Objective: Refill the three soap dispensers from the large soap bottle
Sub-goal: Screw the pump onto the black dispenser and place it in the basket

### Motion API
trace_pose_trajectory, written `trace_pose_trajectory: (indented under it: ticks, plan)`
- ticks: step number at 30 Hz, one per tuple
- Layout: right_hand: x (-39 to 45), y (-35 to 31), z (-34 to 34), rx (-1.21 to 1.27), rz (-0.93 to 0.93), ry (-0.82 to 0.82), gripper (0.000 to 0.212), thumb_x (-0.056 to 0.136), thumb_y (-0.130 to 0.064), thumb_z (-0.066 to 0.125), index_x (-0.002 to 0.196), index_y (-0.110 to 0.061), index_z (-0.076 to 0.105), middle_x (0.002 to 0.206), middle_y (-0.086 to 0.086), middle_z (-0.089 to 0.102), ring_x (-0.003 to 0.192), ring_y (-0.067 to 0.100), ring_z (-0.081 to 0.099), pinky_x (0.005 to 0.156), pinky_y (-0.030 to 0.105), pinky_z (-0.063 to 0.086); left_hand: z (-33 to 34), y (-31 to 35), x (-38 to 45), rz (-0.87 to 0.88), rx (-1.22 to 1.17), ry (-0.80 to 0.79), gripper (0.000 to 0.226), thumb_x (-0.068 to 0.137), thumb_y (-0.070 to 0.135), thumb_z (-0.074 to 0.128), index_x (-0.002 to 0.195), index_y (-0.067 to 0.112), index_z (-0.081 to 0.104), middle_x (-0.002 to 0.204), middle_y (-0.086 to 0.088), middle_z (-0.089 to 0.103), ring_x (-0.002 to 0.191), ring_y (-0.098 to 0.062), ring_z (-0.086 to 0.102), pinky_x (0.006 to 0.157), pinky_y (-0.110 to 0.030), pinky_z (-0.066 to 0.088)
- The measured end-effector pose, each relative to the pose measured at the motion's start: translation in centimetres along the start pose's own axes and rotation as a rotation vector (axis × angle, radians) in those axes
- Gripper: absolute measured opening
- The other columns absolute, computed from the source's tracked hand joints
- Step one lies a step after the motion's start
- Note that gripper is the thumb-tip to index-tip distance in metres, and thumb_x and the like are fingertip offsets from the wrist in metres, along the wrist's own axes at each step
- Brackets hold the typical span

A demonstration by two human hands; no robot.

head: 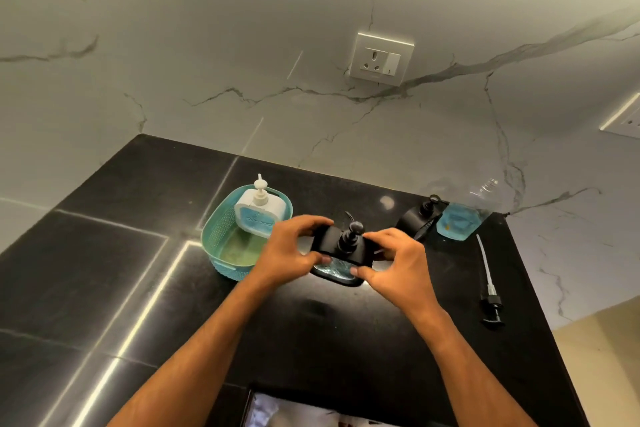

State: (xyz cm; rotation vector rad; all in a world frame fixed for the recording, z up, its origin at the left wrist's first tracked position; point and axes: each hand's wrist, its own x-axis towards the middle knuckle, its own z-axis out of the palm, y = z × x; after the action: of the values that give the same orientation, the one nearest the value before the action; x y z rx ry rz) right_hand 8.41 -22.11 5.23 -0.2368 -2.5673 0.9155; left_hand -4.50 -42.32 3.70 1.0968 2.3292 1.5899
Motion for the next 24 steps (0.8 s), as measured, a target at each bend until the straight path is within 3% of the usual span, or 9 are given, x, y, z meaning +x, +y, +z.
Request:
trace_pose_trajectory:
  ticks: [7,13,19,24]
  plan:
    - [4.8,-5.9,3.4,0.095,-0.109,0.016,0.054,0.059,-0.027,0.096,0.109,-0.018,0.078,0.095,-0.007,0.068,0.084,0.006,0.067,0.074,0.024,0.06,-8.0,0.0,0.3,-0.054,-0.03,0.108,0.063,0.072,-0.008,0.088,0.13,0.01,0.069,0.123,-0.006,0.073,0.118,-0.018,0.069,0.107,-0.038,0.055]
    - [7.8,-8.8,7.1,0.108,-0.159,-0.032,0.053,0.061,-0.03,0.095,0.109,-0.016,0.077,0.093,-0.004,0.067,0.084,0.011,0.066,0.071,0.03,0.061,-12.8,-1.5,0.2,-0.094,0.013,0.12,0.062,0.075,-0.01,0.084,0.131,0.011,0.068,0.124,-0.002,0.071,0.118,-0.012,0.067,0.106,-0.026,0.053]
    - [9.4,-9.1,10.7,0.063,-0.123,-0.077,0.053,0.06,-0.033,0.094,0.108,-0.017,0.077,0.09,-0.005,0.064,0.081,0.008,0.063,0.069,0.027,0.06,-14.6,-4.4,1.2,-0.172,0.071,0.067,0.061,0.075,-0.016,0.081,0.129,0.009,0.067,0.123,-0.001,0.07,0.119,-0.015,0.066,0.108,-0.029,0.052]
    - [10.0,-8.4,13.0,-0.007,-0.042,-0.138,0.048,0.056,-0.041,0.091,0.098,-0.02,0.081,0.084,-0.003,0.062,0.076,0.015,0.061,0.068,0.038,0.058,-14.0,-7.4,1.8,-0.235,0.179,0.016,0.063,0.071,-0.016,0.081,0.128,0.009,0.067,0.124,-0.002,0.069,0.118,-0.016,0.063,0.109,-0.038,0.053]
